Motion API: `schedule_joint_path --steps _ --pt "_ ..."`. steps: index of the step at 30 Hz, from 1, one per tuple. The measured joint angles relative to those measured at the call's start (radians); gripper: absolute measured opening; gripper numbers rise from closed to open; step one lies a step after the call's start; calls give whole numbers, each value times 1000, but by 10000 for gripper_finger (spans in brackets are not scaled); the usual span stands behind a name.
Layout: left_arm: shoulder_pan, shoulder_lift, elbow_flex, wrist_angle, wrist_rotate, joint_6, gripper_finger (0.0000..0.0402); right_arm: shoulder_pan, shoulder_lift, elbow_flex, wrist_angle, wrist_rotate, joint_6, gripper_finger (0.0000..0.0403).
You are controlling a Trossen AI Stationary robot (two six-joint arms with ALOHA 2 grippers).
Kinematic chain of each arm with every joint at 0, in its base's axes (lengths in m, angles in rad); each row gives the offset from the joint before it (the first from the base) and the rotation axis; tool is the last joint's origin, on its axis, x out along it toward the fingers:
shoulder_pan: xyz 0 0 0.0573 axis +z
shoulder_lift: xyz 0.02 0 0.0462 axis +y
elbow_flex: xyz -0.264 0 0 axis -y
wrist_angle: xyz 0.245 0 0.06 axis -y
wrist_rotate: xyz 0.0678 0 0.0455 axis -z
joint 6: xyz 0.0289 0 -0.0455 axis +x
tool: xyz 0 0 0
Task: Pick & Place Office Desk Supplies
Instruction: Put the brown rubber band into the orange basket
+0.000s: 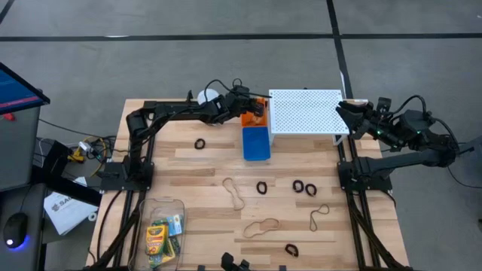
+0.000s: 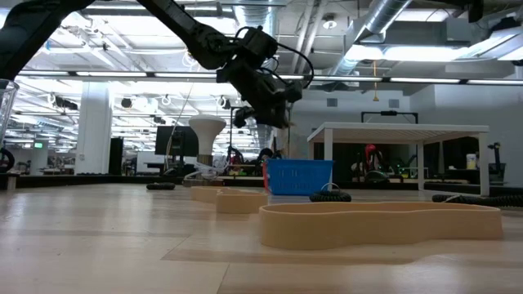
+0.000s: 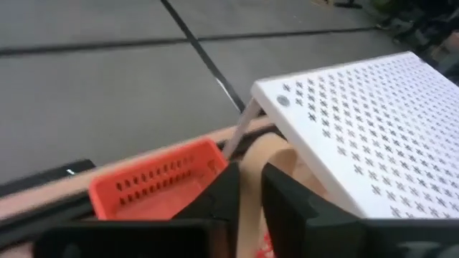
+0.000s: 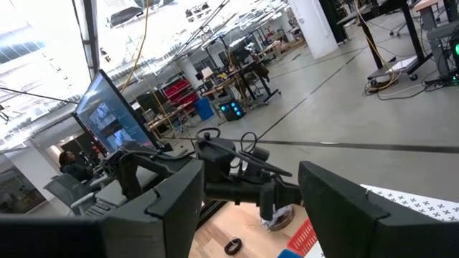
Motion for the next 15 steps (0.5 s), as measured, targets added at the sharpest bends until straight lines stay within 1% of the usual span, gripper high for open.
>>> schedule_joint_path --steps 2,7,9,12,15 --pt "4 0 0 -5 14 -15 73 0 0 0 0 0 -1 224" --pt "5 -8 -1 -2 13 -16 131 0 0 0 0 -2 4 224" --pt "5 -20 0 20 17 11 148 0 0 0 0 -2 4 224" --pt "5 -50 0 13 73 60 167 0 0 0 0 -2 6 224" --pt "1 -96 0 -39 195 124 177 0 0 0 -5 -2 6 224"
